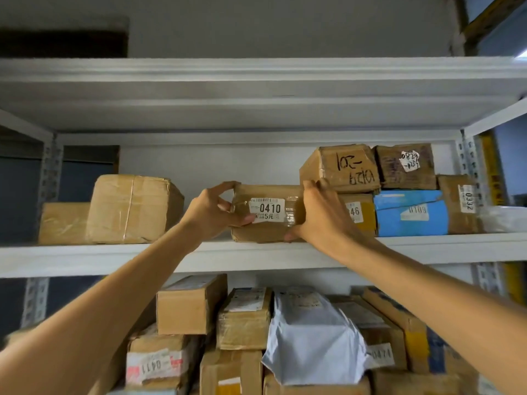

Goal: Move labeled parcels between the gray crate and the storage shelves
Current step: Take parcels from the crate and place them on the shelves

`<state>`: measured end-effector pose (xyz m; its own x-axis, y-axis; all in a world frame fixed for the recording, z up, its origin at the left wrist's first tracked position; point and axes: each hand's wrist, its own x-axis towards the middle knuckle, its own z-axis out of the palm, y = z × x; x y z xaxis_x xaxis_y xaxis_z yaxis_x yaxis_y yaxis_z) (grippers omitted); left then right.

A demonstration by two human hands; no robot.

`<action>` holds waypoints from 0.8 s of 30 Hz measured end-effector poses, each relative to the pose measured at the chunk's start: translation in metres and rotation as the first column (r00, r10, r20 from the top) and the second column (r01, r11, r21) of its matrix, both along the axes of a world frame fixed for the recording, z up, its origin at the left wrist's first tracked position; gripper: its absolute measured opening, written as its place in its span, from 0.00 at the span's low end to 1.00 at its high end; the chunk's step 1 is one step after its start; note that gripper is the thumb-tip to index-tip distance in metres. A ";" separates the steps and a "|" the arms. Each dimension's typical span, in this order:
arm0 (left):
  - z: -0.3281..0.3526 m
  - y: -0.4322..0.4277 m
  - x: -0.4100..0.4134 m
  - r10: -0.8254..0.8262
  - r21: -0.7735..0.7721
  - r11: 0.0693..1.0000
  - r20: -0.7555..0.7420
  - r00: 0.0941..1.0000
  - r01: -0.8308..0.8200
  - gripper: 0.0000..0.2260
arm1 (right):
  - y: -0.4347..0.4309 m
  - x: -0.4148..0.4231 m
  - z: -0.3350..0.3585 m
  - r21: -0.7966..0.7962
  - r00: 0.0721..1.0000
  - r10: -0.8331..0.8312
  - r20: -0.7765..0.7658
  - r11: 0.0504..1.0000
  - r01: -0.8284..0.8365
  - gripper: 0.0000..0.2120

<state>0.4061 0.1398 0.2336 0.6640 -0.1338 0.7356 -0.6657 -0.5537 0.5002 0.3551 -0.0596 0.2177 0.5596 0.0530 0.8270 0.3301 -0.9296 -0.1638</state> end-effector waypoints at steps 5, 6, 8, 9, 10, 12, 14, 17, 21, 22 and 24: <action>-0.014 0.017 -0.017 -0.050 -0.092 0.994 0.068 0.996 0.056 0.38 | 0.004 -0.015 -0.003 -0.014 0.993 0.069 0.097 0.998 -0.068 0.44; -0.016 0.019 -0.018 -0.067 -0.099 0.992 0.077 0.995 0.074 0.39 | 0.000 -0.014 -0.004 0.015 0.988 0.108 0.106 0.994 -0.111 0.40; -0.019 0.018 -0.016 -0.072 -0.106 0.991 0.086 0.994 0.081 0.36 | -0.006 -0.010 -0.004 0.117 0.975 0.190 0.112 0.972 -0.202 0.31; -0.019 0.017 -0.015 -0.080 -0.114 0.989 0.080 0.994 0.089 0.34 | -0.008 -0.008 -0.005 0.175 0.968 0.229 0.105 0.954 -0.244 0.27; -0.019 0.017 -0.013 -0.092 -0.122 0.987 0.071 0.993 0.100 0.32 | -0.008 -0.007 -0.005 0.239 0.960 0.265 0.090 0.930 -0.280 0.24; -0.018 0.018 -0.010 -0.138 -0.133 0.980 0.054 0.989 0.144 0.31 | -0.007 -0.006 -0.002 0.375 0.945 0.326 0.042 0.871 -0.317 0.21; -0.020 0.021 -0.009 -0.194 -0.146 0.969 0.040 0.980 0.198 0.31 | -0.005 -0.001 0.000 0.484 0.929 0.369 0.020 0.810 -0.332 0.21; -0.026 0.019 -0.017 -0.292 -0.184 0.937 0.052 0.955 0.297 0.27 | -0.007 0.002 -0.001 0.668 0.885 0.465 0.032 0.649 -0.364 0.22; -0.031 0.010 -0.030 -0.314 -0.298 0.894 0.116 0.942 0.334 0.23 | -0.012 0.000 -0.002 0.784 0.732 0.682 0.009 0.450 -0.429 0.21; -0.031 0.008 -0.030 -0.303 -0.339 0.881 0.133 0.944 0.331 0.23 | -0.012 -0.001 -0.002 0.791 0.687 0.727 0.004 0.418 -0.447 0.24; -0.034 0.004 -0.030 -0.285 -0.412 0.855 0.138 0.949 0.316 0.21 | -0.012 -0.002 -0.005 0.800 0.648 0.761 -0.013 0.397 -0.450 0.41</action>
<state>0.3757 0.1436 0.1993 0.5874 0.0159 0.8092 -0.8068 -0.0664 0.5870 0.3534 -0.0715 0.2127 0.8467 0.0230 0.5315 0.5320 -0.0333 -0.8461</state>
